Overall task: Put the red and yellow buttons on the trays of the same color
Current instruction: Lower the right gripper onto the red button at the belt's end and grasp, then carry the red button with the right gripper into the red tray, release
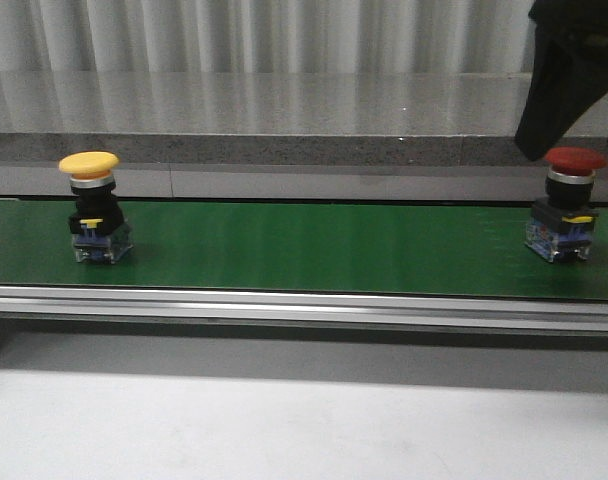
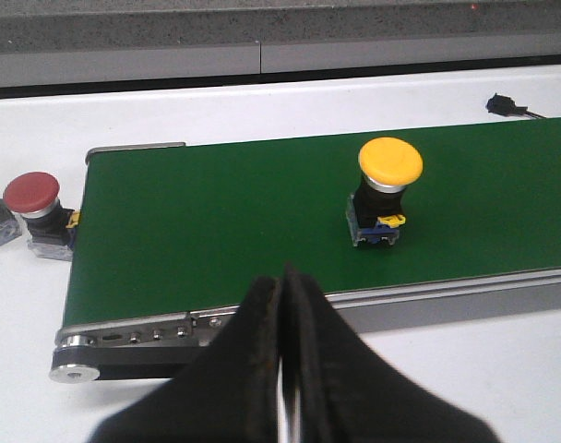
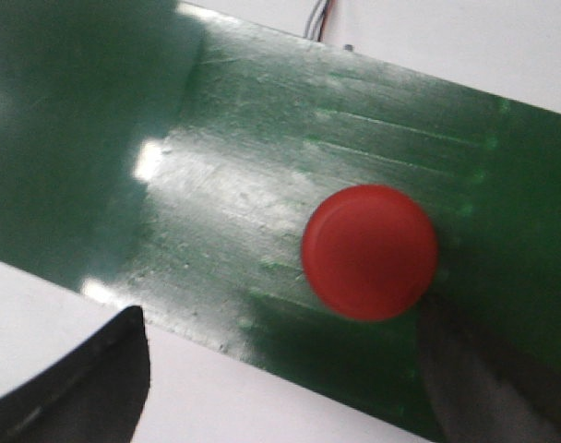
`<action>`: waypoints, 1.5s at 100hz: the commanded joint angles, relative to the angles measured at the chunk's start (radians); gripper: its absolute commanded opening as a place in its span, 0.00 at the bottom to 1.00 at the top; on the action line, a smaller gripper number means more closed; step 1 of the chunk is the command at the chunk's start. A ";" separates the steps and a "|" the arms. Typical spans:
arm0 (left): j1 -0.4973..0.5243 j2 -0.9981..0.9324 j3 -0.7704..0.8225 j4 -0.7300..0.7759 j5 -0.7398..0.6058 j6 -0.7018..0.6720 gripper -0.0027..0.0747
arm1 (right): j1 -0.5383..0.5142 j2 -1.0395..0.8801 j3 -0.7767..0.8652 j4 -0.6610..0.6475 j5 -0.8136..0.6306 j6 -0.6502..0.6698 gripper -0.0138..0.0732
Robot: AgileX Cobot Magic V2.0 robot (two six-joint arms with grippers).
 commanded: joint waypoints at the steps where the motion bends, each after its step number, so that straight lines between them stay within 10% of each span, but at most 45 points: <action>1: -0.009 0.000 -0.027 -0.014 -0.065 0.000 0.01 | -0.038 0.015 -0.041 0.009 -0.042 0.011 0.83; 24: -0.009 0.000 -0.027 -0.014 -0.065 0.000 0.01 | -0.102 0.087 -0.041 0.008 -0.116 0.007 0.71; 48: -0.009 0.000 -0.027 -0.014 -0.065 0.000 0.01 | -0.106 0.100 -0.041 -0.002 -0.147 0.004 0.28; 121: -0.009 0.000 -0.027 -0.014 -0.069 0.000 0.01 | -0.764 0.118 -0.233 -0.027 -0.252 0.077 0.29; 150: -0.009 0.000 -0.027 -0.014 -0.069 0.000 0.01 | -0.848 0.270 -0.233 0.005 -0.439 0.106 0.29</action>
